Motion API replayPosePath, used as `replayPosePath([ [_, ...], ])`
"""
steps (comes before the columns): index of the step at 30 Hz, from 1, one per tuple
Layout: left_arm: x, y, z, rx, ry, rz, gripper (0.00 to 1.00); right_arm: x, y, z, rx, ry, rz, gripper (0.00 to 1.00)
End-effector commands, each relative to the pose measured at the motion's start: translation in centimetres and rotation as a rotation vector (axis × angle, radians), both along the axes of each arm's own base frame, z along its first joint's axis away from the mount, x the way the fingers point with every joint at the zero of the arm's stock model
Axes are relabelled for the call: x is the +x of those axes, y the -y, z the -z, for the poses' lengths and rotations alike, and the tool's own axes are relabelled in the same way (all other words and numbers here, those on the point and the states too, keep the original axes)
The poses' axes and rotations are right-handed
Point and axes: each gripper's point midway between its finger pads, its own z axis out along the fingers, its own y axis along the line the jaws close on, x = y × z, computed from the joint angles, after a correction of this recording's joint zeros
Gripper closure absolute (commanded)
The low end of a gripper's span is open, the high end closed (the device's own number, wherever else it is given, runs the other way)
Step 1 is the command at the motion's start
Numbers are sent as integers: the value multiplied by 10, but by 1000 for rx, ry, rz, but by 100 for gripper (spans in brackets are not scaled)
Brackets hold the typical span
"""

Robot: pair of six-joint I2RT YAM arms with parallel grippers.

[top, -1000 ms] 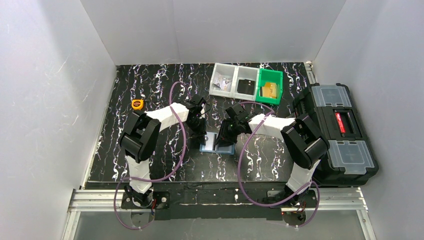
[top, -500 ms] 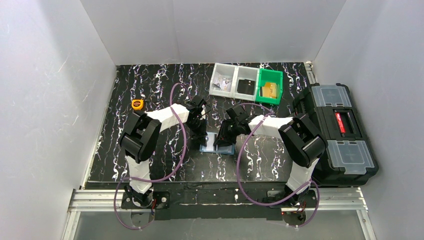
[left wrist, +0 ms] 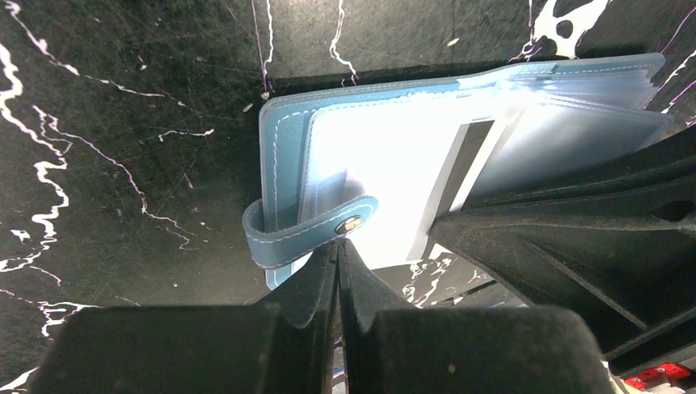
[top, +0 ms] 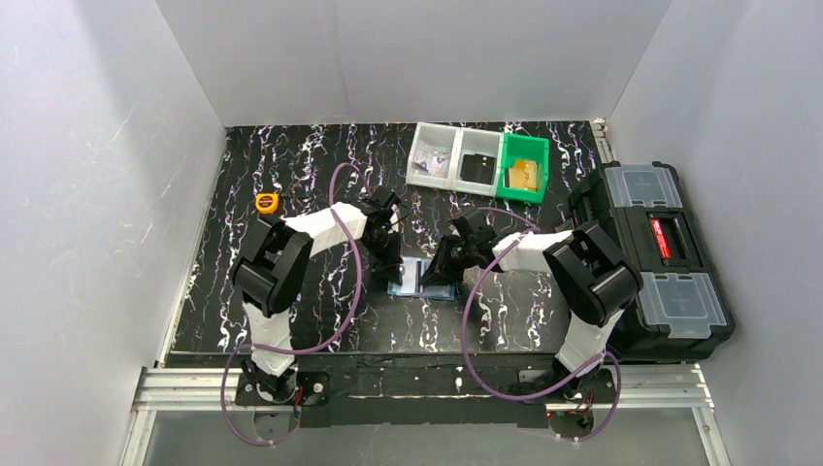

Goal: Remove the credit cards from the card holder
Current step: Remove the credit card from the card holder.

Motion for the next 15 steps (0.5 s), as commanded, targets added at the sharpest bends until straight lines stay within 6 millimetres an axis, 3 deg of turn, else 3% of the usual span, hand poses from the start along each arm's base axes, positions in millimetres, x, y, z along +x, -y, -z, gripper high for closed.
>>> replayPosePath([
  [1,-32,-21,38,134,-89,32,100,0,-2,0,31,10,5,91],
  [6,-34,-28,40,161,-87,20,100,0,7,0,3,20,19,99],
  [15,-37,-34,43,182,-94,12,100,-6,26,7,-35,29,51,99],
])
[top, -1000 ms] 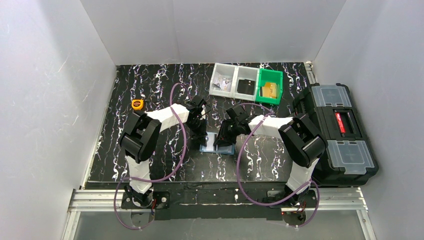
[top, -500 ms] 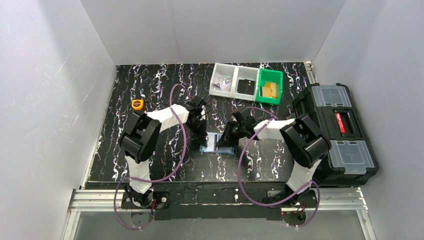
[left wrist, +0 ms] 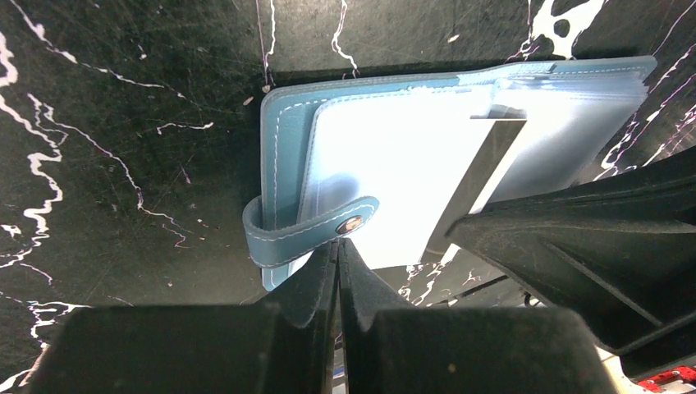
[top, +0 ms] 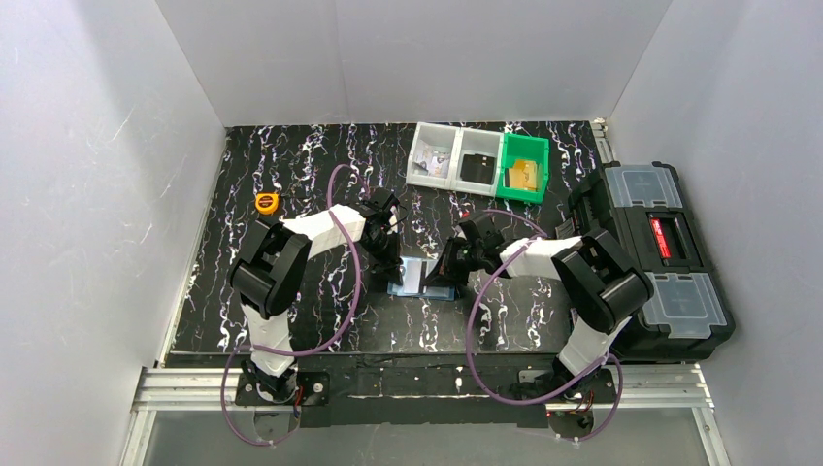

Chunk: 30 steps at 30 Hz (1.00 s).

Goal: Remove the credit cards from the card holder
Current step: Remove the credit card from the card holder.

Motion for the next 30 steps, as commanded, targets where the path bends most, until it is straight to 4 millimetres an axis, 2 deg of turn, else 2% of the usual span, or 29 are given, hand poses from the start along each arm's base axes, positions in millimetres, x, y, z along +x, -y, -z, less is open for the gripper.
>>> replayPosePath([
  [1,-36,-34,42,188,-104,33,100,-4,15,9,-49,-3,25,99],
  [3,-37,-32,43,180,-108,37,100,-4,14,8,-40,-2,20,95],
  [7,-36,-29,43,167,-111,43,100,-2,7,9,-19,-16,5,74],
  [9,-37,-29,43,165,-114,46,100,-1,5,12,-12,-26,3,70],
  [12,-37,-28,43,159,-118,49,100,0,2,15,-2,-41,4,69],
  [17,-38,-27,43,158,-119,52,100,-3,3,21,-10,-57,9,76],
  [23,-37,-31,42,176,-110,47,100,-3,14,18,-48,-27,31,95],
  [30,-40,-36,40,191,-105,43,100,-3,32,10,-113,25,32,99],
])
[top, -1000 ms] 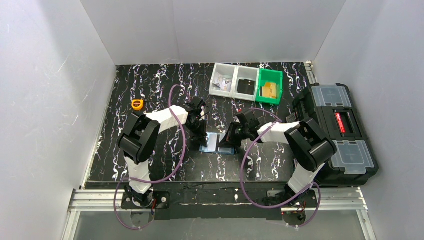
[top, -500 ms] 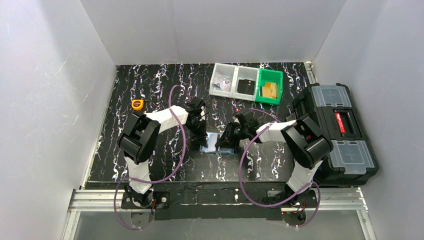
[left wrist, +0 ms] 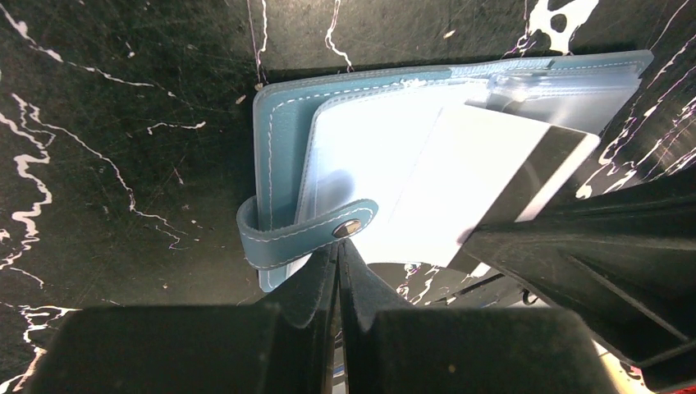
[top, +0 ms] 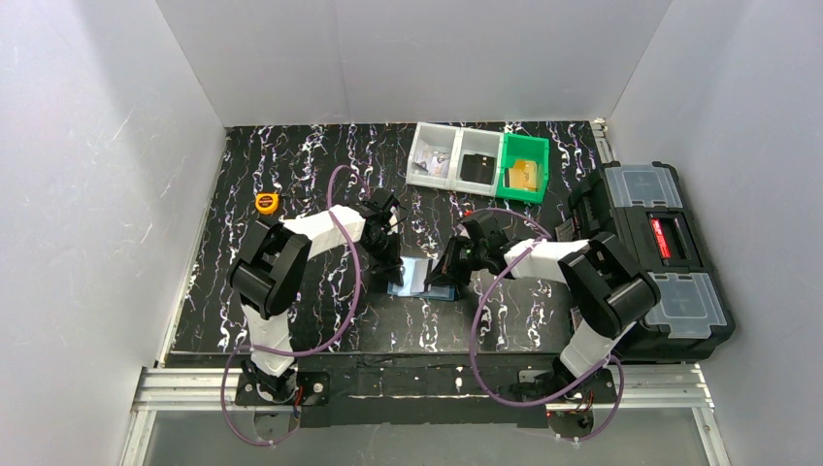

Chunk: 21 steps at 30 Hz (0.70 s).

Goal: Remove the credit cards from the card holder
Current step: Remove the credit card from the card holder.

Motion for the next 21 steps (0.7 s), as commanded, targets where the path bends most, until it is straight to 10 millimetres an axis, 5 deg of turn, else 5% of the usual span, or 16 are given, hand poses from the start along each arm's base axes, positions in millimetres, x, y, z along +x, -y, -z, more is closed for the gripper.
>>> replayPosePath([
  [1,-39,-38,41,203,-100,40,100,-4,30,16,-143,12,30,99],
  [12,-46,-39,30,173,-85,32,100,-5,36,-13,-162,76,-11,99],
  [21,-39,-33,0,120,-23,19,100,-1,40,-47,-171,133,-20,99],
])
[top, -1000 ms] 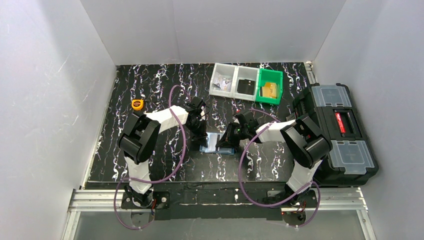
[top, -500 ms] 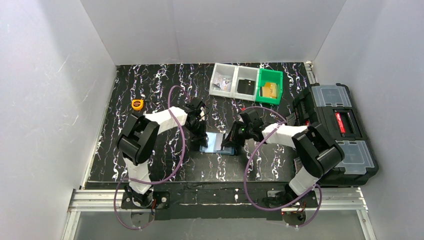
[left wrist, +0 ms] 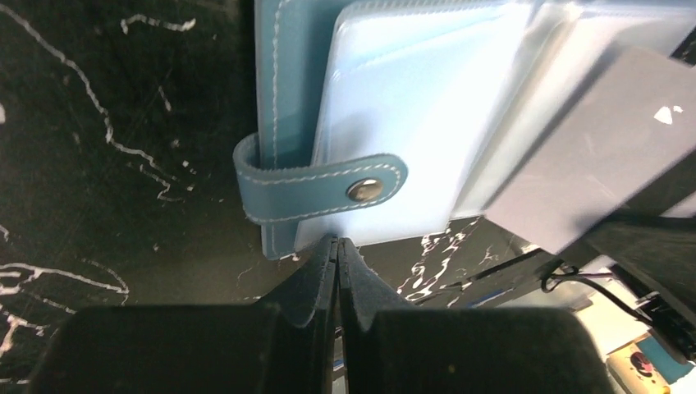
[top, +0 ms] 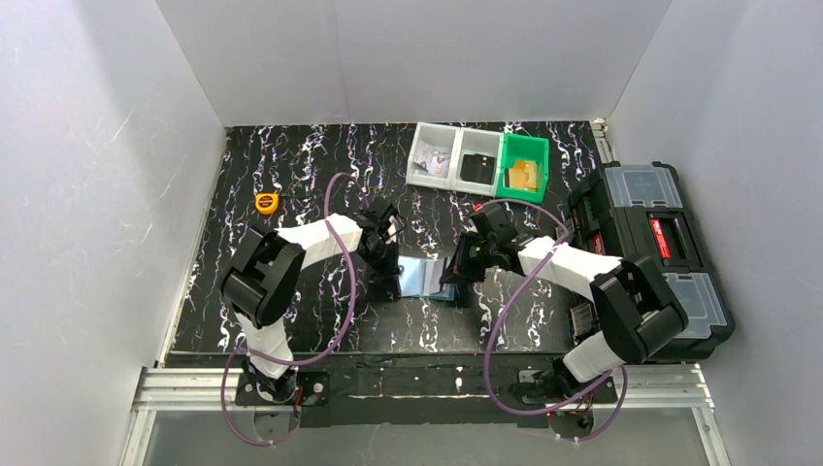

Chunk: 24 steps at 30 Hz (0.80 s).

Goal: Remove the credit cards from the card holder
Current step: Remove the credit card from the card holder, then place the credit card in the storage box.

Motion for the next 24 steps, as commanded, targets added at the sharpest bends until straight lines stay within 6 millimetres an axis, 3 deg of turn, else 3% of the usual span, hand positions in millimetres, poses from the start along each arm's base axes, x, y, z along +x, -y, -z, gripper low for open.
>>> replayPosePath([
  [1,-17,-26,-1,120,-22,11,100,10,7,-29,-20,67,-2,99],
  [6,-1,-15,-35,75,43,27,99,20,16,-49,-35,96,15,99],
  [9,8,-8,-59,41,84,37,89,27,23,-62,-42,118,31,99],
  [15,17,-1,-100,-21,162,62,56,45,43,-83,-63,149,91,99],
  [19,20,0,-118,-61,204,79,28,61,55,-98,-77,184,128,99],
  [24,20,0,-134,-95,242,92,2,93,71,-116,-93,212,183,99],
])
